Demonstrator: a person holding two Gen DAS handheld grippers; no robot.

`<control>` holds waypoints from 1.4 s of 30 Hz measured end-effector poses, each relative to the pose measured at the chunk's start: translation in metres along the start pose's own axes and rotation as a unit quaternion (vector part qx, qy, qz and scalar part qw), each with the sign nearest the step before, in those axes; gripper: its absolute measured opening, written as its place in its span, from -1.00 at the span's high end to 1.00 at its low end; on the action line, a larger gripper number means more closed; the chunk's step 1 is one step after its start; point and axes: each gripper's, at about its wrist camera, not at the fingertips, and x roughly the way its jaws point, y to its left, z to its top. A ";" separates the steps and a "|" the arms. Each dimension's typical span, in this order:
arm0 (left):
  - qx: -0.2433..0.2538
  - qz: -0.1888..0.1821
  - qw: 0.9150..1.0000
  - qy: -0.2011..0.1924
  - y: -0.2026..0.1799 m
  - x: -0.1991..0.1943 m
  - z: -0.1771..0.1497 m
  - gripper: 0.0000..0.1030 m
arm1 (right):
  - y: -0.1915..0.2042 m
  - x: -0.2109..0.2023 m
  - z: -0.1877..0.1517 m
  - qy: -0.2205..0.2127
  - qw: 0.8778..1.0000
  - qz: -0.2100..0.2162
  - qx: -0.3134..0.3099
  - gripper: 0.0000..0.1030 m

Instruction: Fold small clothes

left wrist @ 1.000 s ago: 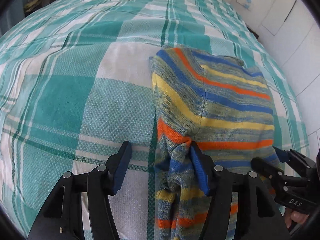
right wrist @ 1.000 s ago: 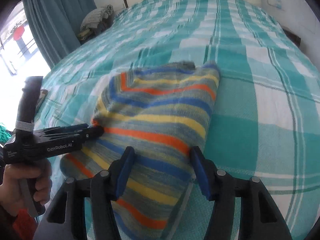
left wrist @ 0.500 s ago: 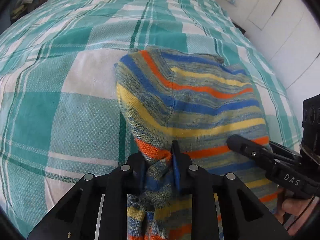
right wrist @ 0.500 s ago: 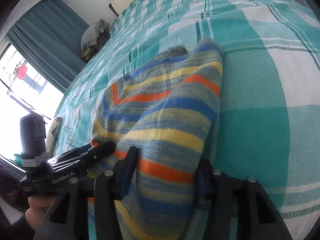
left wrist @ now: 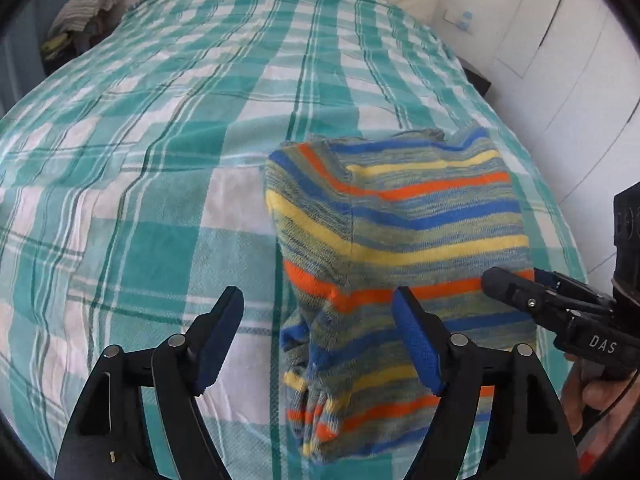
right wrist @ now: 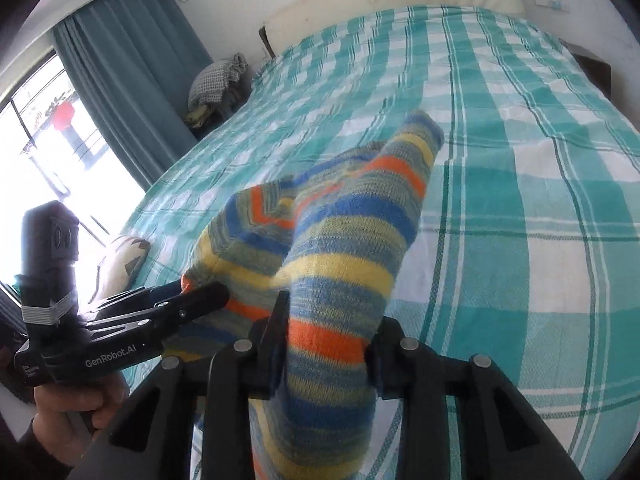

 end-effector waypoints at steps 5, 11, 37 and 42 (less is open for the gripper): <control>0.052 0.073 0.996 -0.003 0.003 -0.031 -0.096 -0.51 | -0.045 -0.020 -0.085 0.057 0.993 -0.100 -0.002 -0.50; 0.074 0.155 0.981 -0.093 -0.033 -0.119 -0.147 -0.95 | -0.022 -0.099 -0.151 0.031 0.992 -0.117 -0.031 -0.83; 0.020 0.155 0.986 -0.064 -0.083 -0.265 -0.230 -0.99 | 0.106 -0.270 -0.230 -0.023 0.978 -0.165 -0.124 -0.99; 0.028 0.150 0.987 -0.054 -0.089 -0.278 -0.250 -0.99 | 0.115 -0.294 -0.252 -0.001 0.980 -0.164 -0.113 -0.99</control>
